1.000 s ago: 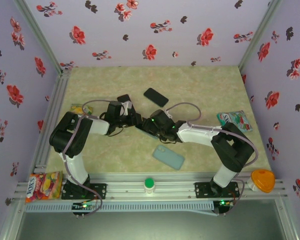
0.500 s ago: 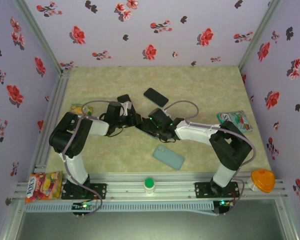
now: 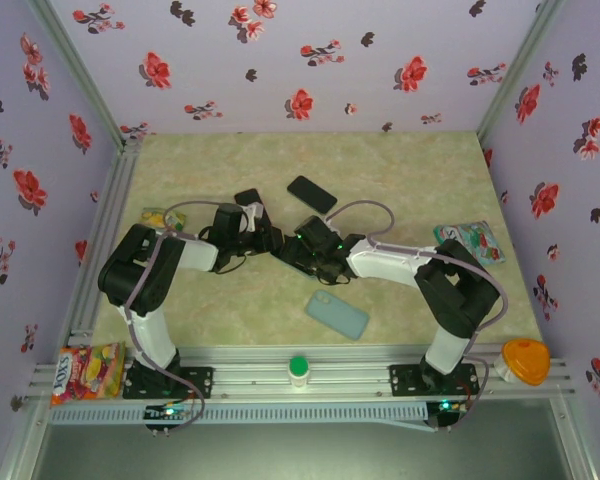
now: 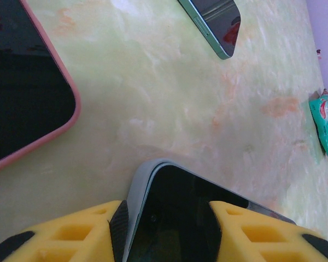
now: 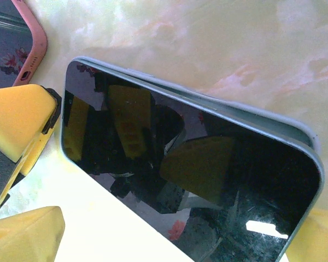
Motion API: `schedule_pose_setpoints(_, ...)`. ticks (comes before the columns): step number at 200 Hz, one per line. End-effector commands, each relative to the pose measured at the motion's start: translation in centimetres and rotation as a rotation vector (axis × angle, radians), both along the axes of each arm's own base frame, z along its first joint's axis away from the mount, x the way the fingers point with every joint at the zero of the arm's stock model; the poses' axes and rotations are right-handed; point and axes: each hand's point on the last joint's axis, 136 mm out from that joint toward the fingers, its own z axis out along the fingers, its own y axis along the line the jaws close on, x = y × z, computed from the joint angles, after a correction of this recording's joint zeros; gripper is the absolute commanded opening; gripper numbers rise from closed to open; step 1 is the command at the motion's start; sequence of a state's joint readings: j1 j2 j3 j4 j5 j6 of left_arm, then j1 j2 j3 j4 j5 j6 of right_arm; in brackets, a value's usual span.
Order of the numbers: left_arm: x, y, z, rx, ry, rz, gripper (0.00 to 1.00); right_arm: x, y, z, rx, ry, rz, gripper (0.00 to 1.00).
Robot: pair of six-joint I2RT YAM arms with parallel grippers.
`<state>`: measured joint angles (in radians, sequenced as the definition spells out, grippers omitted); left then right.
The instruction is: Put the phone into the phone case
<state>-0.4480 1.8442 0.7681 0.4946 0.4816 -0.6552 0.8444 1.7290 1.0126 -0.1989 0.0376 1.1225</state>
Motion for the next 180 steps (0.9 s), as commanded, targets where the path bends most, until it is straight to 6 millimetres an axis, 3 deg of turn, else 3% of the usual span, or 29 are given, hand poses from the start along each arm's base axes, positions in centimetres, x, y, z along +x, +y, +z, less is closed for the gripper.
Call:
schedule_pose_setpoints(1, -1.0, 0.3, -0.8, 0.016, 0.041, 0.004, 0.46, 0.3, 0.3, 0.8, -0.015, -0.014, 0.02, 0.99)
schedule_pose_setpoints(180, -1.1, 0.5, -0.4, 0.021, 0.032, 0.014, 0.46, 0.3, -0.2, 1.9, -0.017, -0.034, 0.025, 0.99)
